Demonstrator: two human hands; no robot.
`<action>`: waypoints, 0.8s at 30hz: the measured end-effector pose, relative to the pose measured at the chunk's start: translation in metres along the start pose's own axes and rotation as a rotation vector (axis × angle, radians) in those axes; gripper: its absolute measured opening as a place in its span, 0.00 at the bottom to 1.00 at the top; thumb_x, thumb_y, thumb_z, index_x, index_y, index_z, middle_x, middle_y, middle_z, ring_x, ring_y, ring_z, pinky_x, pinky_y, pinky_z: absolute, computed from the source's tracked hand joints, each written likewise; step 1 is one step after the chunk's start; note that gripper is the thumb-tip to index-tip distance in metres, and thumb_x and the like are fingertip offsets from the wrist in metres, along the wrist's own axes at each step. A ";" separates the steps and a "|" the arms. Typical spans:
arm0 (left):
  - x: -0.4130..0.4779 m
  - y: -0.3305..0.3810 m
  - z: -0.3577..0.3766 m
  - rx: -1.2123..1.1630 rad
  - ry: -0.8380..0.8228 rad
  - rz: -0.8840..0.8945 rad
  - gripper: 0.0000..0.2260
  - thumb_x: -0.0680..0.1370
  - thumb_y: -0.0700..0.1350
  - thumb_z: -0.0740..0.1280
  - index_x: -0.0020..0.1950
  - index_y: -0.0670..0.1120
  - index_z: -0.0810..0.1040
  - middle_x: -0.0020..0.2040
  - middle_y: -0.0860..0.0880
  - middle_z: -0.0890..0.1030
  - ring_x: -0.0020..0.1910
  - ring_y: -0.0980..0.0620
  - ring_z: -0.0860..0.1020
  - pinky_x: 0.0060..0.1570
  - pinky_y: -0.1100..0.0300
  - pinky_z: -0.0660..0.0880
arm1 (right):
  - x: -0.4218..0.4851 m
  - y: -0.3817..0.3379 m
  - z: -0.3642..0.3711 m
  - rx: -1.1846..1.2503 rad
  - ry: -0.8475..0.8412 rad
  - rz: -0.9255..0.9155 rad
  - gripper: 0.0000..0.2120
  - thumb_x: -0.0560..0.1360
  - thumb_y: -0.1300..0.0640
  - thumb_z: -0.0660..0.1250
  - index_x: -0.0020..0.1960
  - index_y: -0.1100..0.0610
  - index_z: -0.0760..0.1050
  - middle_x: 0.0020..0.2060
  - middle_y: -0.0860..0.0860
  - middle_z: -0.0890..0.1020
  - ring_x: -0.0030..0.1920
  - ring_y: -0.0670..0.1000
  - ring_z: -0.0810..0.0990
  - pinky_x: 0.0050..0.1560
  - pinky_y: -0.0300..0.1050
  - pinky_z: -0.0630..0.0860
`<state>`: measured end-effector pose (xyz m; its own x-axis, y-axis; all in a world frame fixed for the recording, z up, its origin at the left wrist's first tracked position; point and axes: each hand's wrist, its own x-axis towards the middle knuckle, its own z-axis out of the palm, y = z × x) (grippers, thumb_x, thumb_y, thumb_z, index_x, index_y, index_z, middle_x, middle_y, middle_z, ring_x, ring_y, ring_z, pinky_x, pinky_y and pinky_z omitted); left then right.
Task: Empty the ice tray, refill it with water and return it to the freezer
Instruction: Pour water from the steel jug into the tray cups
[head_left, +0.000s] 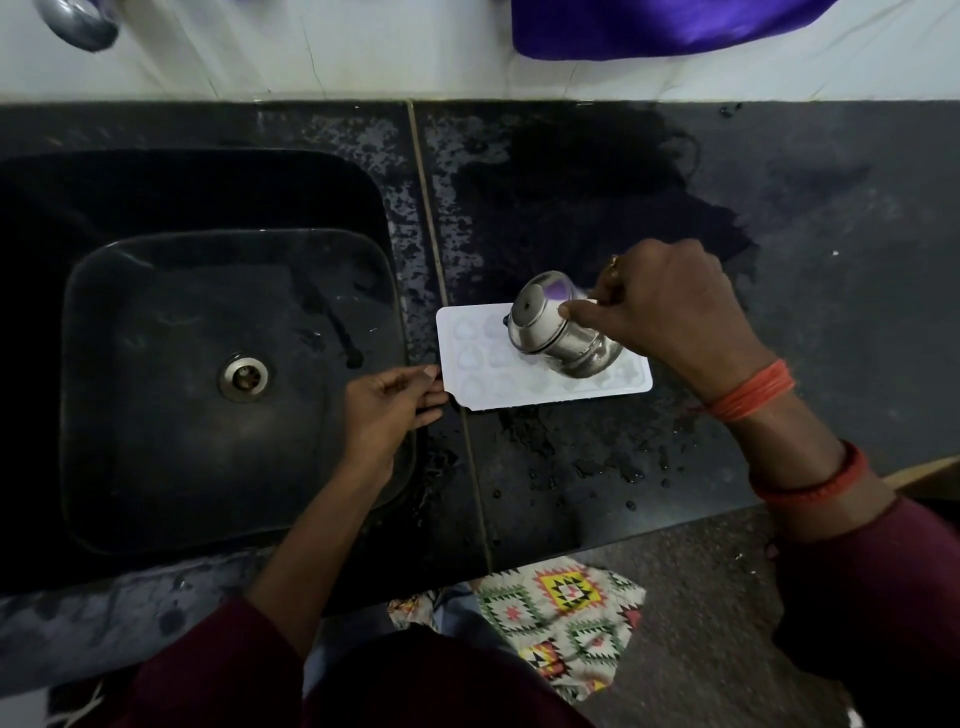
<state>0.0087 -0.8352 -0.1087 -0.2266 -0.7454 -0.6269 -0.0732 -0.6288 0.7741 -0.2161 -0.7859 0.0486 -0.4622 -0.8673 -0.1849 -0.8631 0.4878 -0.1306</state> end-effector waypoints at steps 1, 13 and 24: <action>0.000 0.000 0.000 0.001 -0.002 0.002 0.04 0.79 0.41 0.72 0.50 0.42 0.85 0.41 0.46 0.87 0.41 0.51 0.87 0.38 0.63 0.81 | 0.000 0.001 0.000 0.006 -0.008 0.004 0.17 0.71 0.38 0.74 0.47 0.52 0.84 0.45 0.59 0.84 0.49 0.63 0.82 0.46 0.47 0.72; -0.001 0.001 -0.001 0.034 -0.016 0.026 0.03 0.78 0.41 0.74 0.50 0.42 0.86 0.42 0.43 0.87 0.42 0.51 0.87 0.40 0.63 0.82 | -0.024 0.017 -0.001 0.044 -0.090 0.061 0.16 0.68 0.34 0.72 0.39 0.46 0.81 0.38 0.54 0.84 0.42 0.58 0.83 0.48 0.50 0.80; -0.001 0.000 -0.002 0.048 -0.019 0.042 0.02 0.77 0.39 0.74 0.49 0.44 0.86 0.40 0.46 0.87 0.40 0.54 0.86 0.41 0.63 0.82 | -0.034 0.011 0.003 -0.038 -0.080 0.031 0.18 0.71 0.35 0.71 0.46 0.49 0.84 0.43 0.57 0.85 0.46 0.62 0.82 0.45 0.48 0.74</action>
<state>0.0111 -0.8351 -0.1082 -0.2492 -0.7661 -0.5924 -0.1097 -0.5854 0.8033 -0.2094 -0.7502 0.0510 -0.4721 -0.8406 -0.2655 -0.8567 0.5085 -0.0865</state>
